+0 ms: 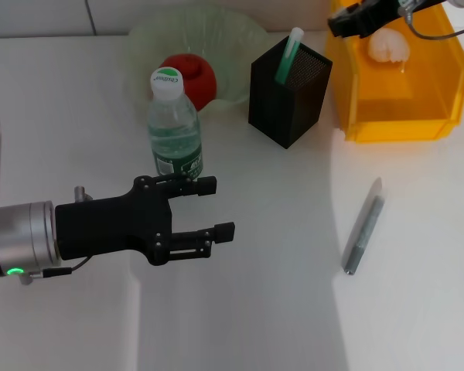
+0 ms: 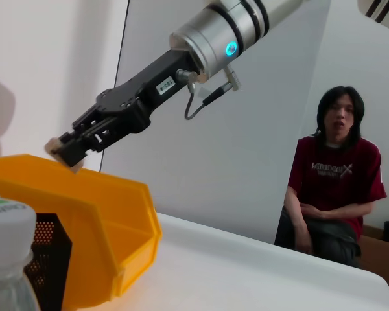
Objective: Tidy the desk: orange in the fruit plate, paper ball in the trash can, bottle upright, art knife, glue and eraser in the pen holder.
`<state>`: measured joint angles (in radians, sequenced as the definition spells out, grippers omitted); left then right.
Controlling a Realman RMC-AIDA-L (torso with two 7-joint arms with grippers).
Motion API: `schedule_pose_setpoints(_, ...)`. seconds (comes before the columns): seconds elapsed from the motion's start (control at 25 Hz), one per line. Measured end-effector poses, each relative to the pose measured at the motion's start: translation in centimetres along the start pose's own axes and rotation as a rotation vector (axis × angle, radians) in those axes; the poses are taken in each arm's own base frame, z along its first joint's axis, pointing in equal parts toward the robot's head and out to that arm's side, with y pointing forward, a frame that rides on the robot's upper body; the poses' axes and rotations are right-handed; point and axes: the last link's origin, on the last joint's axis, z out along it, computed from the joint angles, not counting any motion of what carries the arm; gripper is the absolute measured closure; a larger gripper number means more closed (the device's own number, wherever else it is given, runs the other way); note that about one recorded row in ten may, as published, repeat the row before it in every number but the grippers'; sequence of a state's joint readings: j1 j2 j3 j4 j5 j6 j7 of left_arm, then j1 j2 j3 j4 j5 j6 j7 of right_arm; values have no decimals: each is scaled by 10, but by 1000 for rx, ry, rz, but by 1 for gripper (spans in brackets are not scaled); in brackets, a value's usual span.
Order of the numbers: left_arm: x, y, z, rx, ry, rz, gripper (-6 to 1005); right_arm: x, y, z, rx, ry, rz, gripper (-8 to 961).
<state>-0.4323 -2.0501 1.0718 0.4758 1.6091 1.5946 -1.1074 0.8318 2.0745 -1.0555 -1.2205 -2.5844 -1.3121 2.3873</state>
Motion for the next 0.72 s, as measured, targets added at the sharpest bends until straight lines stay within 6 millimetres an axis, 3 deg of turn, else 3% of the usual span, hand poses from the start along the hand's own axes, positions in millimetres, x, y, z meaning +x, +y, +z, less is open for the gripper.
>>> schedule_pose_setpoints(0.04, 0, 0, 0, 1, 1, 0, 234, -1, 3, 9, -50, -13, 10, 710)
schedule_pose_setpoints(0.24, -2, 1, -1, 6, 1, -7, 234, -3, 4, 16, -90, -39, 20, 709)
schedule_pose_setpoints(0.36, -3, 1, -1, 8, 1, -10, 234, -3, 4, 15, -89, -41, 20, 547)
schedule_pose_setpoints(0.48, -3, 1, -2, 8, 1, -11, 234, -2, 4, 13, -92, -39, 18, 517)
schedule_pose_setpoints(0.72, -4, 1, -3, 10, 0, -14, 234, 9, 14, -22, -127, 15, 15, 458)
